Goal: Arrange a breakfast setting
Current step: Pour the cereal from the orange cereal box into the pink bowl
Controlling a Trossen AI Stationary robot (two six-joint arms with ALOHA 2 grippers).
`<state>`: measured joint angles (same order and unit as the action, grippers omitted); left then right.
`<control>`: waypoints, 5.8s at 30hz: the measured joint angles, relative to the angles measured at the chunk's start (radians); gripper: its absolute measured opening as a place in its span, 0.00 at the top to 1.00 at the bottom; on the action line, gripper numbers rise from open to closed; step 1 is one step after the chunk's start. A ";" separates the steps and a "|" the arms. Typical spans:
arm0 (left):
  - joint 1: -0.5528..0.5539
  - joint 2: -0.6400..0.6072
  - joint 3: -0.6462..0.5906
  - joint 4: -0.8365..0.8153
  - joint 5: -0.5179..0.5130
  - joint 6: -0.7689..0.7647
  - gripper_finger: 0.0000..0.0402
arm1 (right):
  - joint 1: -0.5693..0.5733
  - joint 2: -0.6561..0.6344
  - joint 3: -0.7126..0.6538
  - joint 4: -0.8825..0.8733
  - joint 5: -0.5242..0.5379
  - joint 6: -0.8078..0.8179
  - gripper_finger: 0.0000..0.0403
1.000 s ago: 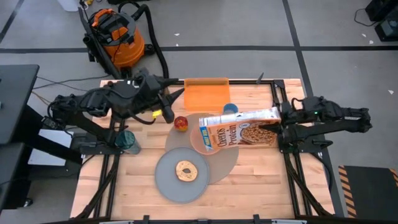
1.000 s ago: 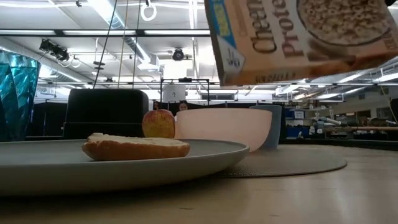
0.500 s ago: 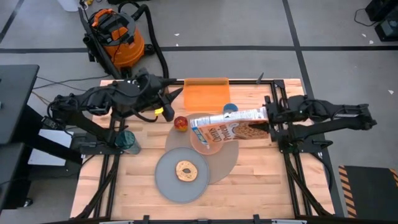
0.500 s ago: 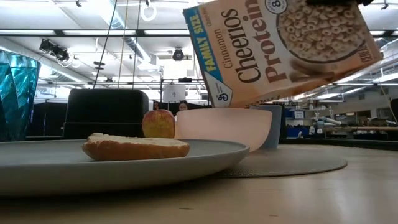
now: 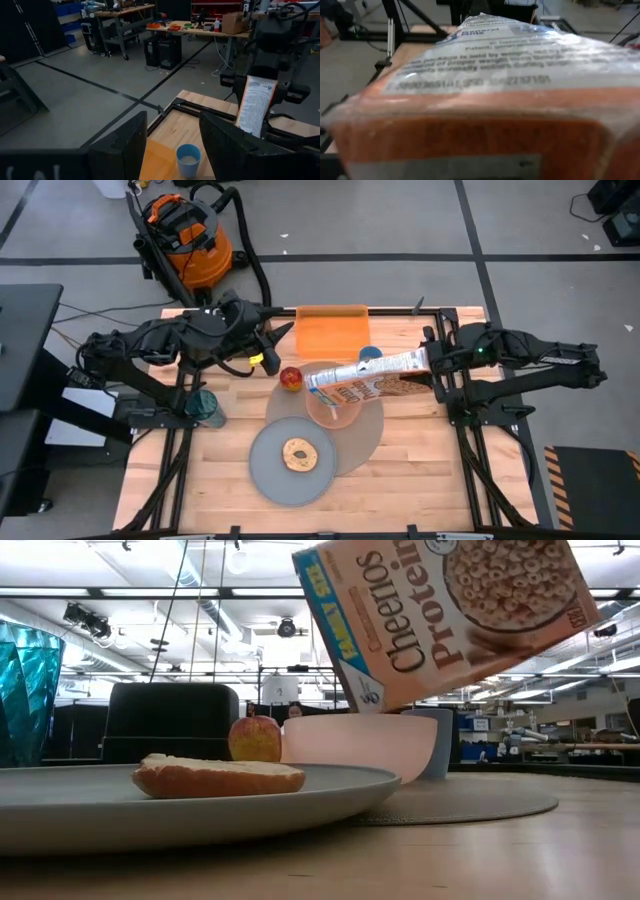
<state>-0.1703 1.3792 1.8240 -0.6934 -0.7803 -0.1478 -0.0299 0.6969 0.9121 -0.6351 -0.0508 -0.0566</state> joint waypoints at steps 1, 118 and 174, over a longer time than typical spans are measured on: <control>0.000 0.000 0.000 0.000 0.000 0.000 0.53 | 0.000 0.006 0.007 -0.019 -0.007 0.000 0.49; -0.026 0.000 0.000 -0.059 0.000 -0.079 0.53 | 0.032 0.157 0.214 -0.183 -0.006 -0.054 0.49; -0.076 0.000 0.003 0.024 0.000 -0.095 0.53 | 0.027 -0.179 -0.039 -0.054 0.050 0.154 0.49</control>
<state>-0.2462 1.3788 1.8271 -0.6694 -0.7799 -0.2426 -0.0032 0.5182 0.8730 -0.6891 -0.0010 0.0970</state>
